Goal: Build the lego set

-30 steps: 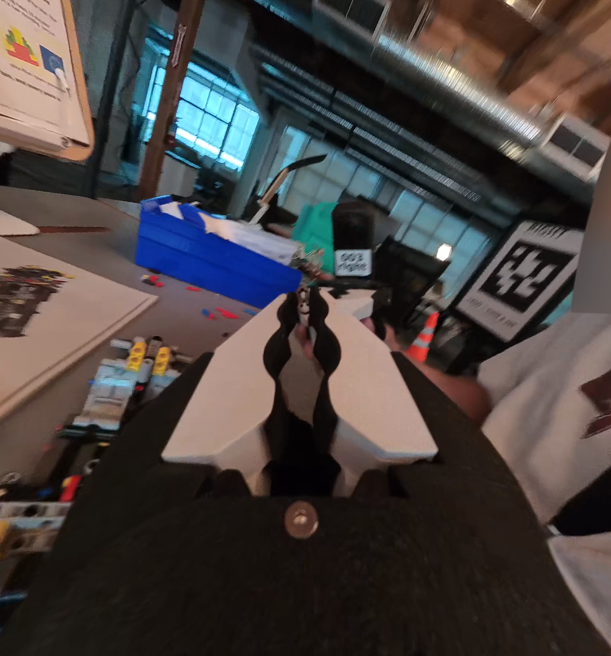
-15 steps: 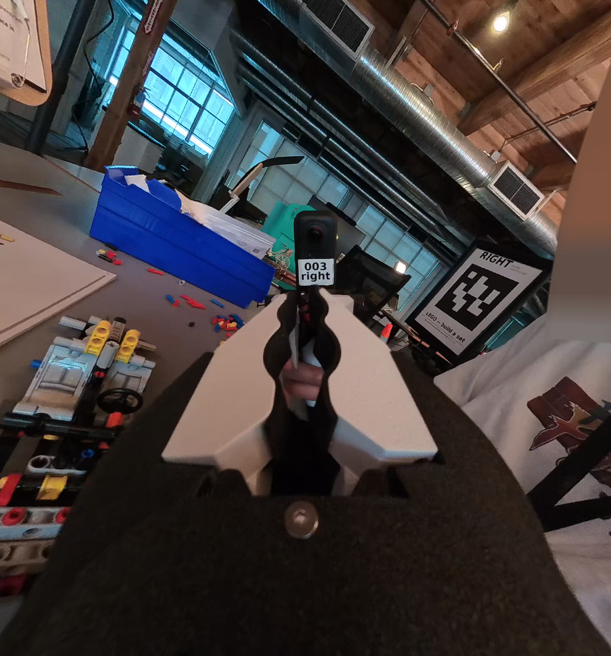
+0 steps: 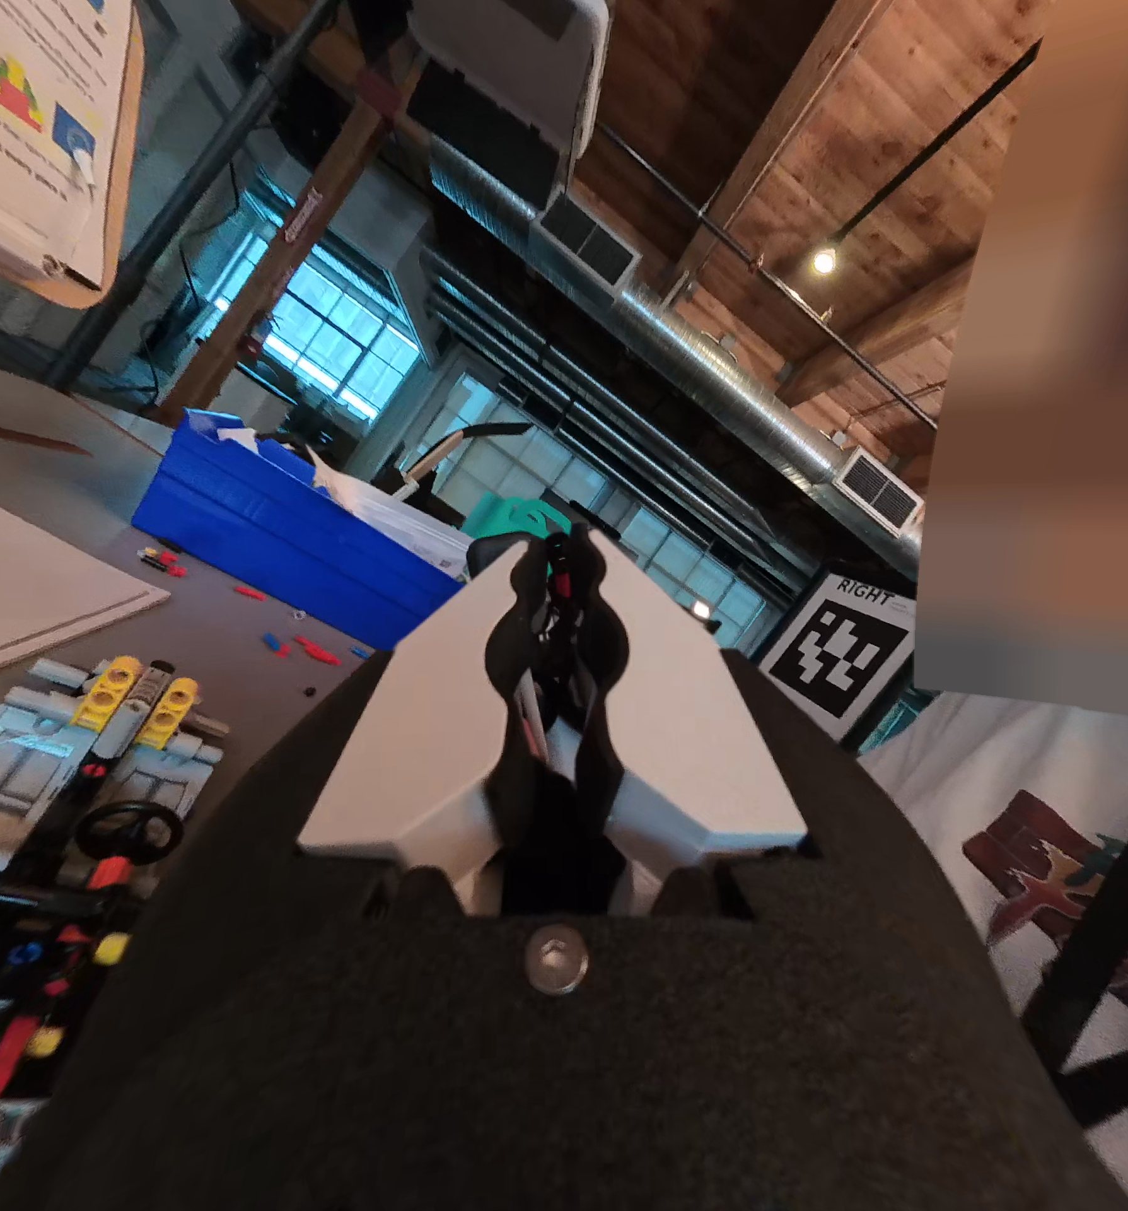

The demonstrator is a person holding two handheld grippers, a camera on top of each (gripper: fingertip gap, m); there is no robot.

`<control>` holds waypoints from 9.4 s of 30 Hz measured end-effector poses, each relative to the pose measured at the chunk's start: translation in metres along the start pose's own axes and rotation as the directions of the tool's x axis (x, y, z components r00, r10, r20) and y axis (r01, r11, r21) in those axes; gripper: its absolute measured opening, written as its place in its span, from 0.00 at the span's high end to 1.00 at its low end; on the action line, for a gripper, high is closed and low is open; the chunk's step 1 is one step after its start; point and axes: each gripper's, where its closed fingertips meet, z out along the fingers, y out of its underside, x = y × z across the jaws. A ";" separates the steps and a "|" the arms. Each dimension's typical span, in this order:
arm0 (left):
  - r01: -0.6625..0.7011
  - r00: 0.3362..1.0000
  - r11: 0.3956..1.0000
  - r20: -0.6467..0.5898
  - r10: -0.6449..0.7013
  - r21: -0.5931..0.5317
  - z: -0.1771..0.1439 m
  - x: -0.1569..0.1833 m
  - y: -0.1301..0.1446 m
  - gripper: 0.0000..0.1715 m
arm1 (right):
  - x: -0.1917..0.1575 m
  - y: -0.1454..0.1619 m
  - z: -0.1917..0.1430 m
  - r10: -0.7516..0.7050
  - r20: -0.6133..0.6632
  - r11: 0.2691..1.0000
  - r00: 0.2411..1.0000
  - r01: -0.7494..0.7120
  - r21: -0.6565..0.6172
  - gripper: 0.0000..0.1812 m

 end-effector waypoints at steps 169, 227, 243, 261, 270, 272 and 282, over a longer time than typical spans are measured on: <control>0.100 0.995 0.848 0.031 -0.098 -0.520 0.013 0.050 0.109 0.98 | -0.050 0.055 -0.100 -0.157 0.034 0.831 0.987 0.151 -0.536 0.97; 0.094 0.992 0.918 -0.045 -0.121 -0.385 -0.001 0.042 0.088 0.98 | -0.033 0.052 -0.066 -0.359 -0.187 0.821 0.915 0.214 -0.529 0.97; -0.166 0.966 0.736 0.041 0.255 -0.656 -0.027 0.019 0.115 0.98 | 0.008 0.036 -0.112 -0.398 -0.350 0.845 0.848 0.192 -0.499 0.97; -0.387 0.826 0.837 0.258 0.502 -0.388 -0.032 0.037 0.064 0.91 | -0.043 0.052 -0.023 0.014 0.017 0.984 1.000 -0.011 -0.179 0.97; -0.372 0.855 0.849 0.219 0.471 -0.375 -0.049 0.058 0.068 0.94 | -0.049 0.080 -0.002 0.082 0.062 0.970 0.995 -0.065 -0.235 0.97; -0.490 0.758 0.757 0.217 0.615 -0.432 -0.054 0.059 0.065 0.90 | -0.054 0.085 0.000 0.193 0.098 0.951 0.976 -0.162 -0.264 0.96; -0.705 0.327 0.206 -0.054 0.943 -0.679 -0.074 0.067 0.070 0.93 | -0.056 0.109 0.005 0.363 0.096 0.865 0.927 -0.297 -0.404 0.96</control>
